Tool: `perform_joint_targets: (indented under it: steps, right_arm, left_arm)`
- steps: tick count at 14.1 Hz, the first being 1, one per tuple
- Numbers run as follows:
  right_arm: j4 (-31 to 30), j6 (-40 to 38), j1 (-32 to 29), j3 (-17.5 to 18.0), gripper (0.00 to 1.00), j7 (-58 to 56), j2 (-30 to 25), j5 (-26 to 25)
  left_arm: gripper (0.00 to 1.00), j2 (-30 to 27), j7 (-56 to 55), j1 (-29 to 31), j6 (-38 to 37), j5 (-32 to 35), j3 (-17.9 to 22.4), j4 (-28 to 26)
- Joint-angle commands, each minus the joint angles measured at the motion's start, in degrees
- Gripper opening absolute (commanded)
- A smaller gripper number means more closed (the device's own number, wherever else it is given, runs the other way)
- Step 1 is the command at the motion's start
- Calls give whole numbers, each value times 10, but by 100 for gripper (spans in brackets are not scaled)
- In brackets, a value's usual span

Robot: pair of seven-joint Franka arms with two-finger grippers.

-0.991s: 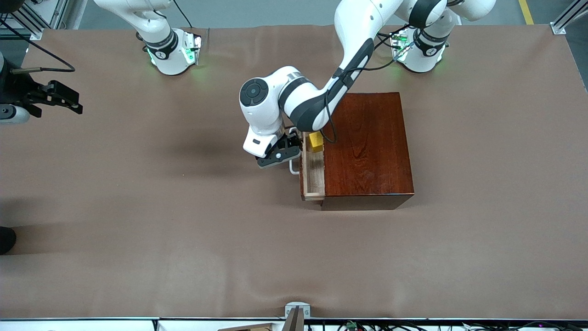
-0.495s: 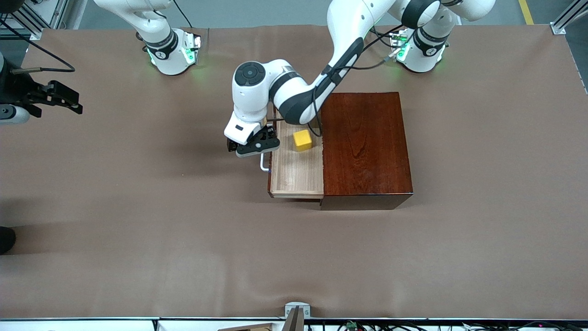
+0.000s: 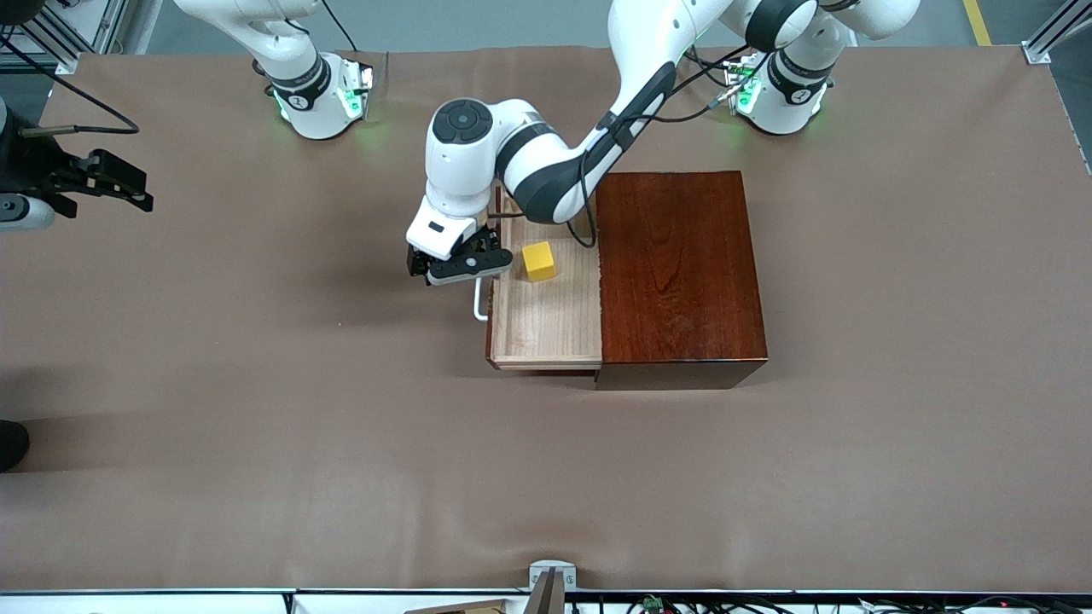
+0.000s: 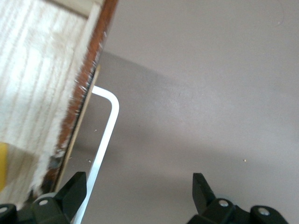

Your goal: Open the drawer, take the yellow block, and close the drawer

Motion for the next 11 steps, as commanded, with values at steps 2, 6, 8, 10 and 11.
perform_joint_targets:
  steps: [2, 6, 8, 10, 11]
  right_arm:
    - [7, -4, -5, 2, 100, 1, 6, -1]
    - [19, -5, -2, 3, 100, 3, 15, 2]
    - [20, -5, 3, 6, 100, 24, 15, 16]
    - [21, -5, 5, 20, 100, 100, 15, 20]
    - [21, -5, 5, 32, 100, 124, 15, 23]
  left_arm:
    - [100, -17, -3, 14, -37, -1, 4, 1]
    - [100, -95, 8, 32, -144, 0, 35, 0]
    - [100, -153, 70, 69, -235, 3, 42, -9]
    - [100, -204, 121, 124, -317, 7, 42, -12]
    - [100, -226, 151, 153, -346, 12, 41, -15]
